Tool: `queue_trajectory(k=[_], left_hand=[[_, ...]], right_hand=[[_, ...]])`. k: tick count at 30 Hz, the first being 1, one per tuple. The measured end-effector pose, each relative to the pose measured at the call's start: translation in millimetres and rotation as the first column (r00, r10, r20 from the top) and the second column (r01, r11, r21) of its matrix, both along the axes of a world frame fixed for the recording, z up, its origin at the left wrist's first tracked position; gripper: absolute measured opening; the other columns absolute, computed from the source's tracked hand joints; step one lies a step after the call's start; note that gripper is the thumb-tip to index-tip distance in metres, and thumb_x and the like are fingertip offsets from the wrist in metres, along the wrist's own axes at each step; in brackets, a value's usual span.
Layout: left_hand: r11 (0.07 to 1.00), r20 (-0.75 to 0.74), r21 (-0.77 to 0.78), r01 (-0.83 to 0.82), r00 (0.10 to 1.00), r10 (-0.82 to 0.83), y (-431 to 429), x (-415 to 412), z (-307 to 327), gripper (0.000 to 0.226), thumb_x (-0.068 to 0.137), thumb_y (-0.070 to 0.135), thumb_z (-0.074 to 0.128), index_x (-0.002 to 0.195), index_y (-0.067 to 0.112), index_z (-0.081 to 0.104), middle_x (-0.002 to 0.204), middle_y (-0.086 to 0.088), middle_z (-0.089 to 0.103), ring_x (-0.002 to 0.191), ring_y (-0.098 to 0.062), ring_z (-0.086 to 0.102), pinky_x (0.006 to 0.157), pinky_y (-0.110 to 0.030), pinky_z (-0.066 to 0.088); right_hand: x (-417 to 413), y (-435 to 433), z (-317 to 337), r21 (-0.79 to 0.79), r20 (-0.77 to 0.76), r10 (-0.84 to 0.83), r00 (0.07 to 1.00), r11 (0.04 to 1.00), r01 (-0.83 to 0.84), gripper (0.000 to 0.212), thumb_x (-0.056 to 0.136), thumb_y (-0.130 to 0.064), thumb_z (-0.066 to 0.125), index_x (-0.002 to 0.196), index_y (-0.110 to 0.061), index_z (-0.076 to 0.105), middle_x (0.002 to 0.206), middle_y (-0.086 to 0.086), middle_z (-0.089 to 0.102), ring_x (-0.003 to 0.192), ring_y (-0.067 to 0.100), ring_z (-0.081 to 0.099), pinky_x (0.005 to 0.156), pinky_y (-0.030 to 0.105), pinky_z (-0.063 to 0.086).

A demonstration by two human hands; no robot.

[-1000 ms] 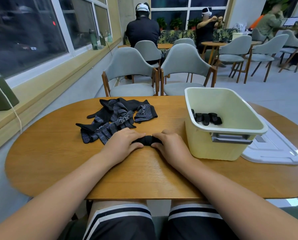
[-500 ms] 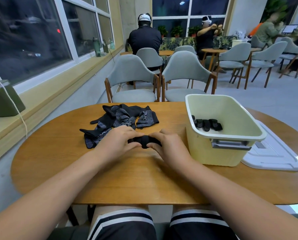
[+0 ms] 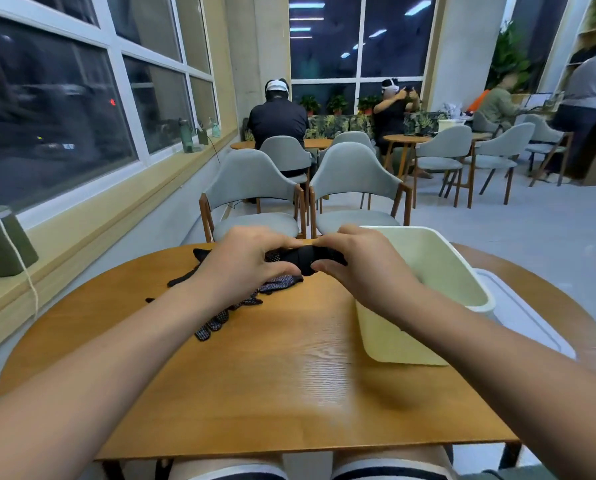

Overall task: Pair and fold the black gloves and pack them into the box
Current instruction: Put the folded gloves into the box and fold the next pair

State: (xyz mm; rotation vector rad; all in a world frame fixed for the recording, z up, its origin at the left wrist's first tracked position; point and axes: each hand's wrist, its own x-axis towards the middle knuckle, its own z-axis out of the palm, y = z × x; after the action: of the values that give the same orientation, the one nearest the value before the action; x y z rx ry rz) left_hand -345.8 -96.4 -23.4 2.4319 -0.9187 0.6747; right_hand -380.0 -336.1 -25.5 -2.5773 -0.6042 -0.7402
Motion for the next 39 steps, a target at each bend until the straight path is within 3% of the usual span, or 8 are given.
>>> queue_trajectory(k=[6, 11, 18, 23, 31, 34, 36, 39], left_hand=[[0.999, -0.012, -0.012, 0.053, 0.999, -0.053, -66.3, 21.8, 2.2, 0.041, 0.085, 0.041, 0.089, 0.124, 0.031, 0.080, 0.103, 0.010, 0.079, 0.095, -0.008, 0.068, 0.085, -0.034, 0.057], [0.996, -0.081, 0.025, 0.083, 0.993, -0.081, -120.4, 38.9, -4.5, 0.040, 0.087, 0.039, 0.088, 0.125, 0.029, 0.079, 0.106, 0.009, 0.080, 0.094, -0.007, 0.066, 0.083, -0.026, 0.052], [0.964, -0.232, 0.252, 0.081, 0.973, -0.021, -179.5, 75.7, -17.8, 0.040, 0.088, 0.039, 0.086, 0.126, 0.031, 0.075, 0.104, 0.007, 0.079, 0.096, -0.015, 0.071, 0.085, -0.042, 0.063], [0.872, -0.259, 0.479, 0.098, 0.965, 0.034, -207.7, 102.5, -15.8, 0.036, 0.086, 0.039, 0.086, 0.119, 0.029, 0.074, 0.098, 0.009, 0.073, 0.089, -0.014, 0.066, 0.072, -0.034, 0.059], [0.724, -0.327, 0.678, 0.130, 0.935, 0.139, -246.1, 139.8, -27.2, 0.034, 0.079, 0.041, 0.091, 0.102, 0.022, 0.075, 0.087, 0.004, 0.071, 0.079, -0.018, 0.065, 0.059, -0.028, 0.044], [0.690, -0.351, 0.714, 0.118, 0.913, 0.207, -258.8, 151.7, -32.8, 0.031, 0.078, 0.042, 0.092, 0.084, 0.023, 0.069, 0.081, 0.004, 0.067, 0.083, -0.022, 0.065, 0.067, -0.031, 0.047], [0.680, -0.379, 0.725, 0.110, 0.888, 0.261, -264.0, 159.5, -38.7, 0.037, 0.075, 0.043, 0.094, 0.075, 0.028, 0.061, 0.083, 0.004, 0.067, 0.086, -0.024, 0.067, 0.075, -0.033, 0.052], [0.635, -0.382, 0.767, 0.093, 0.861, 0.336, -269.7, 166.9, -48.2, 0.041, 0.071, 0.042, 0.097, 0.073, 0.030, 0.058, 0.086, 0.003, 0.067, 0.093, -0.027, 0.069, 0.091, -0.040, 0.059]], right_hand=[[5.8, -63.2, 15.4, -0.076, -0.057, -0.093, 0.994, 0.993, 0.089, 0.025, 0.100, -0.037, 0.075, 0.124, -0.029, 0.076, 0.097, -0.005, 0.062, 0.086, 0.019, 0.058, 0.071, 0.035, 0.045], [16.3, -111.2, 10.0, -0.115, -0.134, -0.172, 0.976, 0.981, 0.157, 0.027, 0.096, -0.039, 0.079, 0.122, -0.032, 0.076, 0.096, -0.007, 0.068, 0.086, 0.019, 0.064, 0.076, 0.040, 0.057], [41.6, -150.1, 0.2, -0.236, -0.310, -0.276, 0.910, 0.949, 0.208, 0.023, 0.097, -0.036, 0.079, 0.119, -0.031, 0.075, 0.101, -0.006, 0.075, 0.087, 0.013, 0.069, 0.075, 0.035, 0.062], [66.1, -157.3, -10.4, -0.355, -0.393, -0.306, 0.867, 0.921, 0.163, 0.023, 0.098, -0.039, 0.077, 0.120, -0.031, 0.073, 0.104, -0.008, 0.075, 0.086, 0.010, 0.066, 0.064, 0.023, 0.051], [116.4, -157.0, -26.2, -0.538, -0.431, -0.340, 0.836, 0.840, 0.065, 0.026, 0.091, -0.039, 0.083, 0.111, -0.024, 0.075, 0.099, -0.003, 0.074, 0.090, 0.022, 0.067, 0.079, 0.041, 0.062], [134.3, -154.9, -29.7, -0.594, -0.454, -0.377, 0.807, 0.803, 0.040, 0.020, 0.090, -0.038, 0.084, 0.089, -0.021, 0.073, 0.084, -0.002, 0.069, 0.087, 0.024, 0.066, 0.065, 0.032, 0.053], [143.1, -152.2, -34.9, -0.610, -0.470, -0.385, 0.795, 0.792, 0.022, 0.034, 0.090, -0.036, 0.084, 0.073, -0.022, 0.059, 0.072, -0.005, 0.058, 0.081, 0.025, 0.060, 0.054, 0.027, 0.038], [152.9, -148.0, -47.4, -0.618, -0.516, -0.404, 0.755, 0.786, -0.001, 0.034, 0.091, -0.037, 0.084, 0.082, -0.021, 0.056, 0.075, -0.005, 0.055, 0.084, 0.025, 0.057, 0.059, 0.030, 0.038]])
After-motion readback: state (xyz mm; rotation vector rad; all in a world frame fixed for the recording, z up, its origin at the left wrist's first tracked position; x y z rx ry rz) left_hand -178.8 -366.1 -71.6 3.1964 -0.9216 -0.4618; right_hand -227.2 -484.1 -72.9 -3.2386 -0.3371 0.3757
